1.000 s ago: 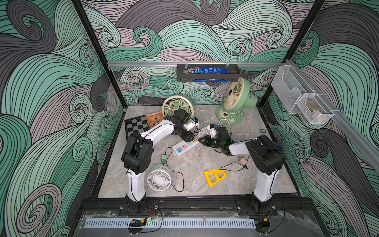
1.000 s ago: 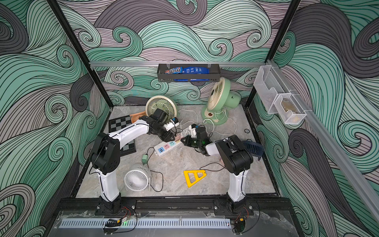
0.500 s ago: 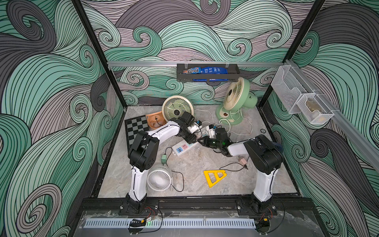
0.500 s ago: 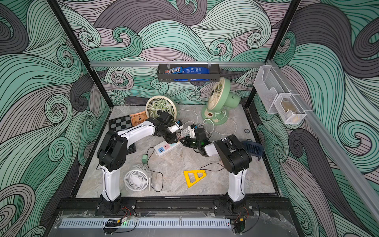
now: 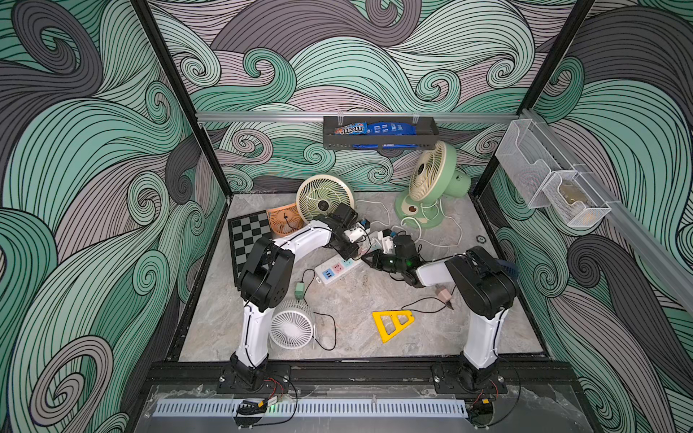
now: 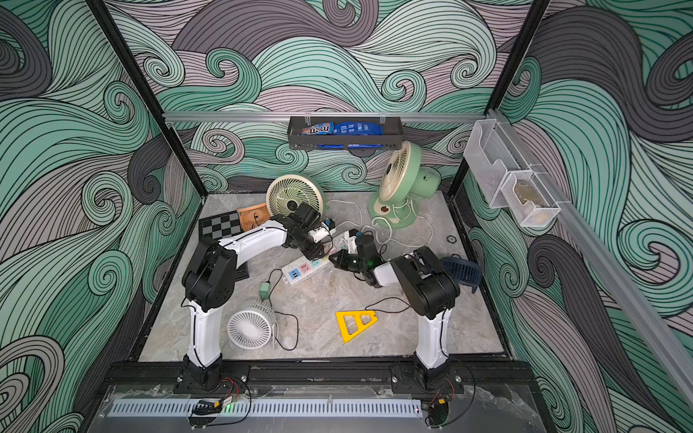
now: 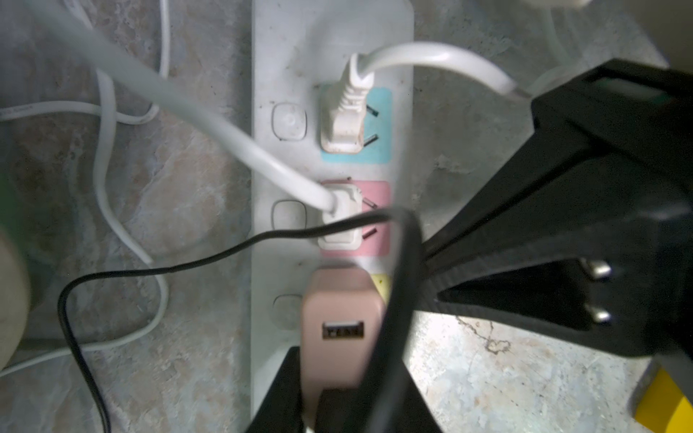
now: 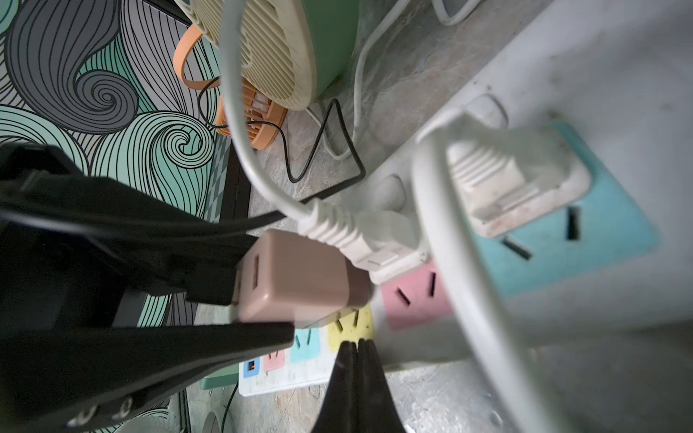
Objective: Unplug the desk fan from the power strip
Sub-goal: Remove the plug from the socket.
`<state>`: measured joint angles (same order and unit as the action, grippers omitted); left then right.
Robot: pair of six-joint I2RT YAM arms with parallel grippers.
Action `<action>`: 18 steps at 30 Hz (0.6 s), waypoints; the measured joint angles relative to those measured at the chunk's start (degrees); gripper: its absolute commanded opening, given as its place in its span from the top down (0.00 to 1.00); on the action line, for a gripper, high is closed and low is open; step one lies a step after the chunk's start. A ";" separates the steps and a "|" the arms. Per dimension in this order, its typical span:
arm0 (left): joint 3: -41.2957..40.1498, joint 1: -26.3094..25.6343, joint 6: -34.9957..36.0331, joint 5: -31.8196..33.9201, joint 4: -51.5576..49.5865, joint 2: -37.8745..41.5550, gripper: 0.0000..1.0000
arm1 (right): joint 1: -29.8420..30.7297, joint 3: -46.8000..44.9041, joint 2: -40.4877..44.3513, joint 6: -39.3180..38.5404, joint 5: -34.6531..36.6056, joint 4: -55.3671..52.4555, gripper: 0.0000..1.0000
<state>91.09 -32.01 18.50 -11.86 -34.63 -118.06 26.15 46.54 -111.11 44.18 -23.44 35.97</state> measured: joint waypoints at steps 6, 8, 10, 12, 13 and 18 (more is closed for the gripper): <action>-2.99 -1.86 1.70 4.33 3.15 1.75 0.95 | 0.87 0.31 0.00 0.55 2.05 -0.24 1.00; -3.91 -2.64 2.25 6.36 4.20 2.34 0.98 | 1.07 0.33 0.00 0.92 2.47 -0.26 1.00; -4.02 -3.15 2.51 7.65 4.35 2.47 1.00 | 1.16 0.35 0.00 1.22 2.64 -0.26 1.00; -4.00 -3.21 2.58 7.78 4.44 2.45 1.00 | 1.20 0.44 0.00 1.38 2.86 -0.33 1.00; -3.91 -3.10 2.56 7.58 4.37 2.45 1.00 | 1.22 0.44 0.00 1.42 2.99 -0.35 1.00; -3.52 -2.51 2.54 6.08 3.93 2.27 1.00 | 1.27 0.68 -0.04 1.49 3.50 -0.59 1.00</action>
<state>87.57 -34.52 21.04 -5.78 -30.70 -115.79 27.42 47.22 -111.15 45.67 -19.94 35.38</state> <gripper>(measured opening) 0.300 0.065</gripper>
